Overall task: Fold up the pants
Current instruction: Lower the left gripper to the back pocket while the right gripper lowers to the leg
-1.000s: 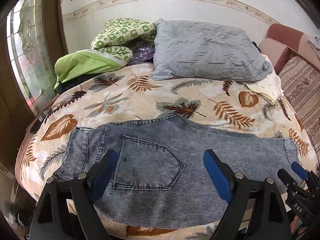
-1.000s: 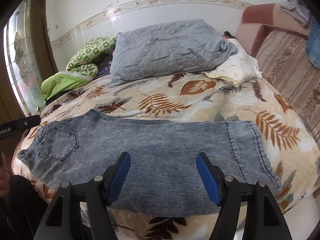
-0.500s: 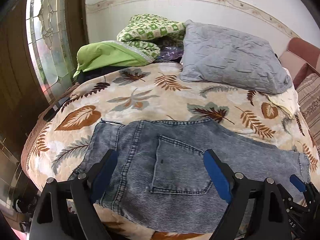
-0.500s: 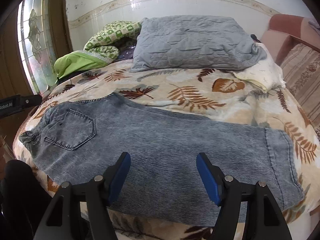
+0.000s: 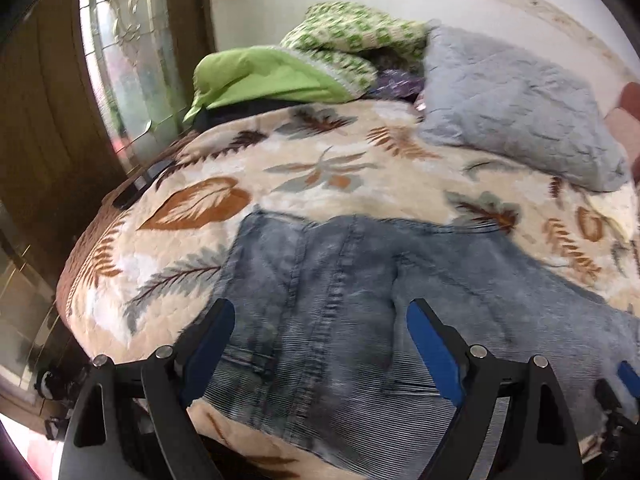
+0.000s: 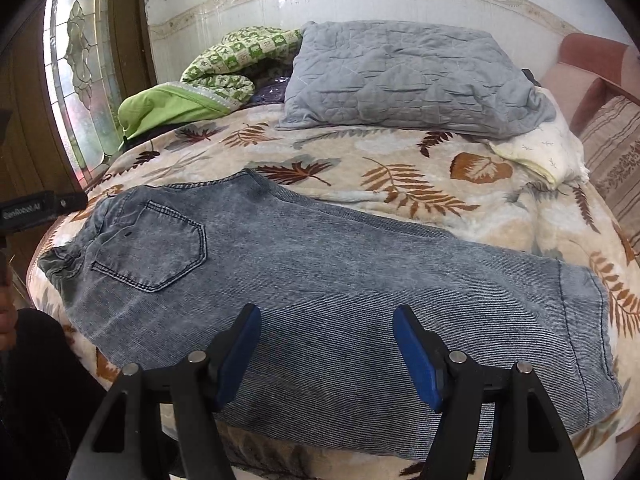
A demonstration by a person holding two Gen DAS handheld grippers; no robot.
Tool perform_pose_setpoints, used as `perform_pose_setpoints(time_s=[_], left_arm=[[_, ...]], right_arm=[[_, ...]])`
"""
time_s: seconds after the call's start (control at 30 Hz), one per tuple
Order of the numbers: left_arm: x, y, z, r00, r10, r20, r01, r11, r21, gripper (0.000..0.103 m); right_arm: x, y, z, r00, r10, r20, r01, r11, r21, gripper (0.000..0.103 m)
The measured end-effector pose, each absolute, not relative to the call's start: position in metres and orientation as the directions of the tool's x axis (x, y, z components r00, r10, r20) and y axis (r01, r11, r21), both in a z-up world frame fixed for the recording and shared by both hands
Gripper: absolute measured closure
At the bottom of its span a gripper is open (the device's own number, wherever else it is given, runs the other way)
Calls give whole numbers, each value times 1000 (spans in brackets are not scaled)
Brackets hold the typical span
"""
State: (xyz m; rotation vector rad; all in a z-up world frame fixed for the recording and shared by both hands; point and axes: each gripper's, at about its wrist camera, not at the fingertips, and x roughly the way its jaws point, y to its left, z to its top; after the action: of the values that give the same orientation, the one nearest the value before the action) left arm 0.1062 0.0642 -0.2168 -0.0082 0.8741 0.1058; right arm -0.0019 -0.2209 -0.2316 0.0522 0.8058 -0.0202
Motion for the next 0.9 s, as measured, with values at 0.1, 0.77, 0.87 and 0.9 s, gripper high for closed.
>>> perform_pose_setpoints(time_s=[0.1, 0.77, 0.87, 0.9], left_arm=[[119, 80, -241, 580, 158, -799, -152, 985, 85, 15], [132, 87, -263, 572, 381, -726, -274, 924, 268, 0], [122, 75, -247, 610, 402, -683, -268, 916, 299, 0], [118, 69, -240, 630, 396, -668, -258, 918, 300, 0]], right_arm=[[-1, -224, -232, 689, 4, -725, 50, 997, 53, 31], [-16, -345, -261, 534, -160, -830, 374, 925, 63, 32], [-34, -377, -252, 571, -133, -810, 414, 898, 145, 35], [-38, -383, -247, 591, -123, -797, 415, 894, 169, 35]])
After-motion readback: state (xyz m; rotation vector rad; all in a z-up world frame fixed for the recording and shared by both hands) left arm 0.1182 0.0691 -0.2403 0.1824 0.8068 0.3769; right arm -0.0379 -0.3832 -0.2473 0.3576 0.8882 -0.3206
